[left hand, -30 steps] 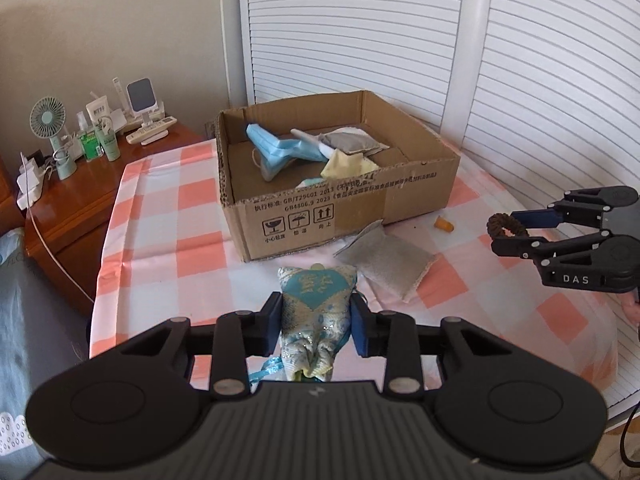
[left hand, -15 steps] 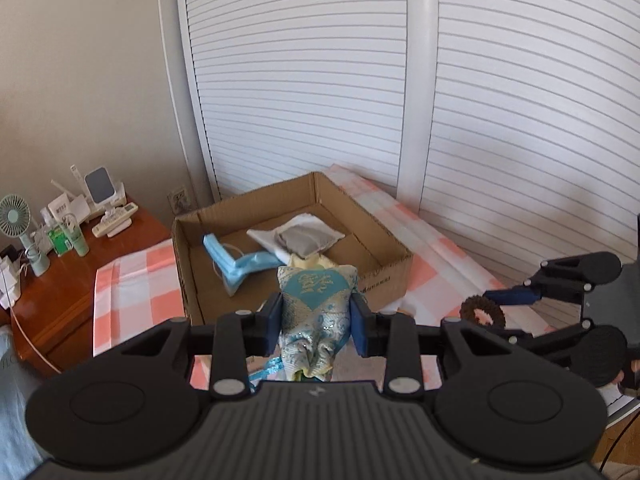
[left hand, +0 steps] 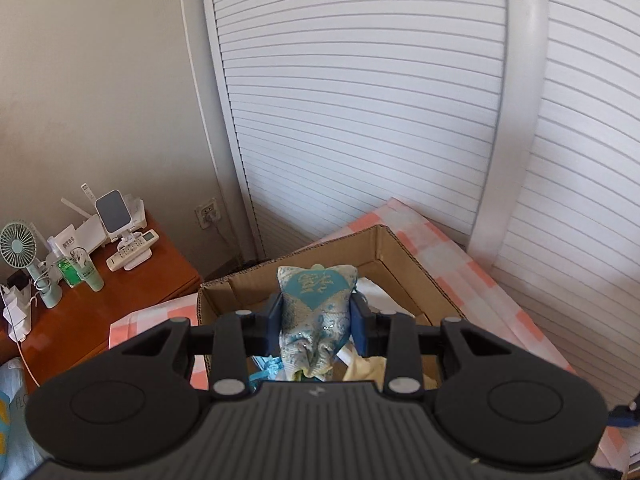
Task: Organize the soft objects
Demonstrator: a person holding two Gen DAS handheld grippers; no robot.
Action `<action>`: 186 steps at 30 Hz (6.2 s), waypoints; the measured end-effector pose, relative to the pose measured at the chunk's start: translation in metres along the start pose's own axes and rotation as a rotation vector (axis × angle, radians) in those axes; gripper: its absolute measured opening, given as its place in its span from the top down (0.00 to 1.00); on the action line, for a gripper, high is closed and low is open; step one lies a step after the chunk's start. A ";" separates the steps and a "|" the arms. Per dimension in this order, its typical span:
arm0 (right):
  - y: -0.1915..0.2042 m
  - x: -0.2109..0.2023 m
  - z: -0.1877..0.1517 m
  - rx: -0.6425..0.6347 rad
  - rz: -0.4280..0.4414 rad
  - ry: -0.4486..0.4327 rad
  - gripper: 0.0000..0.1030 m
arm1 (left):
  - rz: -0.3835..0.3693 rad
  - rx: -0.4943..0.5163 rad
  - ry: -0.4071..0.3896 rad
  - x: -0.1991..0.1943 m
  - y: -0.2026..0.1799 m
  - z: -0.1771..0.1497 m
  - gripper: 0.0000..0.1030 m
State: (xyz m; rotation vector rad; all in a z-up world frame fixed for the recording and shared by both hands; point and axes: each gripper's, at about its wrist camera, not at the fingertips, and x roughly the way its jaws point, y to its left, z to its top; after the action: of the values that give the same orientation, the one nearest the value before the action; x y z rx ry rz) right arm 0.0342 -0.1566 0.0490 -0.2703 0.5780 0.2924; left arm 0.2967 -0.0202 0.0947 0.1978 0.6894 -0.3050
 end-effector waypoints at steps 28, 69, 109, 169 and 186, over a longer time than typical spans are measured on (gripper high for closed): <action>-0.020 0.052 0.059 0.029 -0.017 0.015 0.56 | -0.043 0.008 0.129 0.043 0.023 -0.042 0.13; -0.048 0.095 -0.004 0.159 -0.130 0.142 0.00 | 0.017 -0.005 -0.016 -0.086 -0.036 -0.154 0.02; -0.002 0.129 -0.027 0.016 -0.012 0.138 0.41 | -0.086 -0.136 0.120 -0.043 -0.041 -0.210 0.02; -0.008 0.094 -0.045 0.045 0.002 0.121 0.88 | -0.210 0.120 0.109 0.028 -0.058 -0.174 0.50; -0.006 0.054 -0.020 0.010 0.067 0.073 0.88 | -0.207 0.119 0.013 -0.040 -0.033 -0.134 0.51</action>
State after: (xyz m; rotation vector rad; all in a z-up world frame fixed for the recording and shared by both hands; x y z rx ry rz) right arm 0.0693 -0.1587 0.0029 -0.2535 0.6607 0.3451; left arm 0.1769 -0.0058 0.0173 0.2422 0.7062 -0.5445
